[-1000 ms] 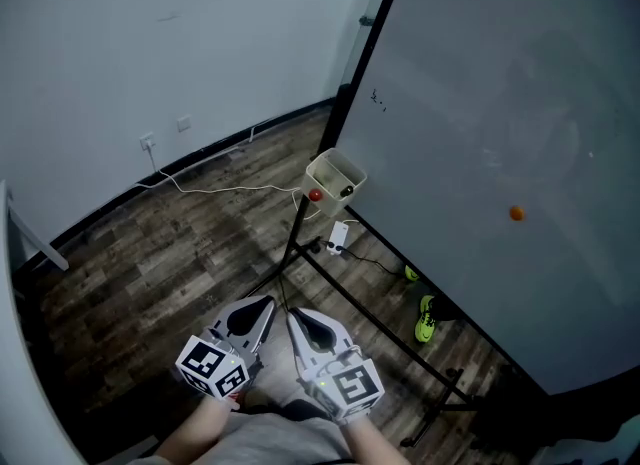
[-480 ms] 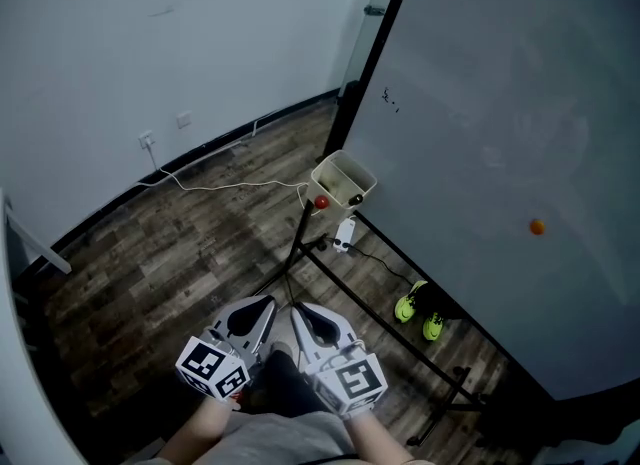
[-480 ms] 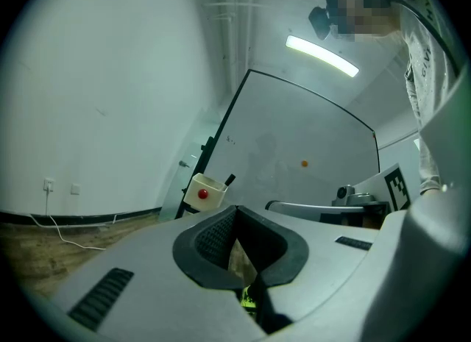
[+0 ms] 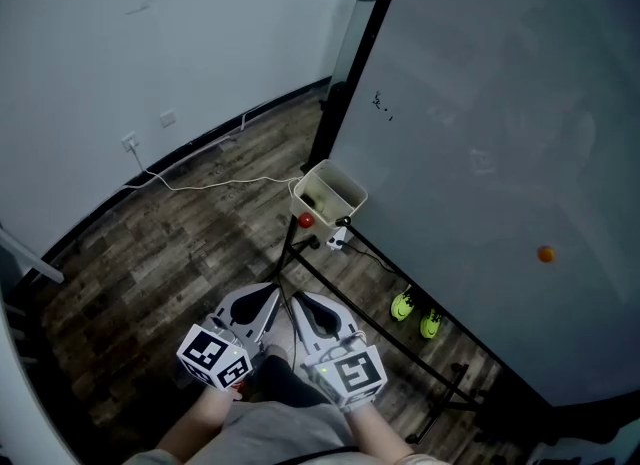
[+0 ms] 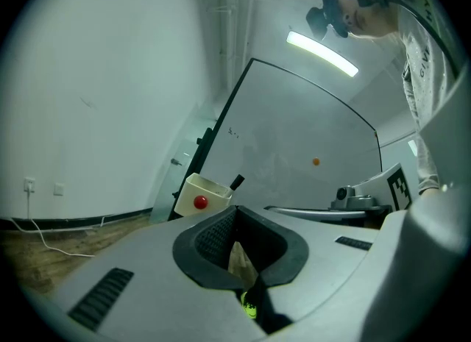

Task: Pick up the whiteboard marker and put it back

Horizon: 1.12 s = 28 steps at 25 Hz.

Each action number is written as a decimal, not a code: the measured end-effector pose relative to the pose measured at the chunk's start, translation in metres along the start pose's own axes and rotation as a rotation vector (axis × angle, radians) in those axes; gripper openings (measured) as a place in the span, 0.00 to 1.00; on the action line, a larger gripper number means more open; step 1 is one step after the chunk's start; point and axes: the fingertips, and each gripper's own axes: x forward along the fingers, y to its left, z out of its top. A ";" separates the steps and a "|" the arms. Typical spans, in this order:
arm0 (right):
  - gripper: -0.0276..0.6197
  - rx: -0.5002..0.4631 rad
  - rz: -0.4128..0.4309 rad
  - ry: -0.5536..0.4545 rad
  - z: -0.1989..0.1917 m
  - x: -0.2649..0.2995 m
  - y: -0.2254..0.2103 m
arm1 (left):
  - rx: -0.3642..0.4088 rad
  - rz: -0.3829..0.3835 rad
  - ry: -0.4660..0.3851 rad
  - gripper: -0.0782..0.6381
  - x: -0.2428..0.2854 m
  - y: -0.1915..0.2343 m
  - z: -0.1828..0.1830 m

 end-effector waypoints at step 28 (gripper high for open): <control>0.22 -0.051 -0.115 -0.061 0.030 0.048 -0.142 | 0.018 -0.024 0.032 0.12 0.110 0.051 0.007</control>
